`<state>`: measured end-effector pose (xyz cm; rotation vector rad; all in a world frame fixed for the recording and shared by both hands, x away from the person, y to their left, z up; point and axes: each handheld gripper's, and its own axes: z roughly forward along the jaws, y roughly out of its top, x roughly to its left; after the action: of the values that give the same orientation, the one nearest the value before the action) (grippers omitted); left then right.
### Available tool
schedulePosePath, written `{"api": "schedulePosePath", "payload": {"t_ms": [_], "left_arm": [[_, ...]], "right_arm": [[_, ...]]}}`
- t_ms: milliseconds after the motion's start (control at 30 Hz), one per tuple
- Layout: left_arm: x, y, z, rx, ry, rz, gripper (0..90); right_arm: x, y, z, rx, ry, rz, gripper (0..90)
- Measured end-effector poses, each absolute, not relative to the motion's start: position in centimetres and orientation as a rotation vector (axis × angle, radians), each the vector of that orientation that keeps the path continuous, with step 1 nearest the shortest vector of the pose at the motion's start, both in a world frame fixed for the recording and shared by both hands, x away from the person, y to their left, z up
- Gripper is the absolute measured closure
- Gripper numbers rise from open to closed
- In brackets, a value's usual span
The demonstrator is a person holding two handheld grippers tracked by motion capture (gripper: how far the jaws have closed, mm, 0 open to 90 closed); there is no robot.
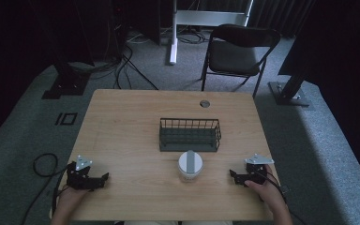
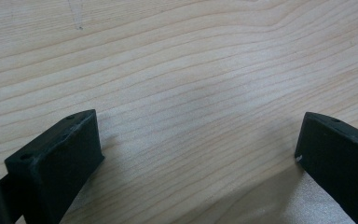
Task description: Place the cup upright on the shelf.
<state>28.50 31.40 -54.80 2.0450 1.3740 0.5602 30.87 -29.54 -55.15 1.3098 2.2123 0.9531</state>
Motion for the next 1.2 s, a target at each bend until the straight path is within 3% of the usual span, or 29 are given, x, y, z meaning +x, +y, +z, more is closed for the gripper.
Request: {"api": "schedulePosePath", "payload": {"t_ms": [1200], "left_arm": [[28.49,31.38,-54.80,2.045,1.376,0.560,0.5]], "right_arm": [[30.29,-29.56,-54.97,1.289,2.227,0.944,11.4]]}}
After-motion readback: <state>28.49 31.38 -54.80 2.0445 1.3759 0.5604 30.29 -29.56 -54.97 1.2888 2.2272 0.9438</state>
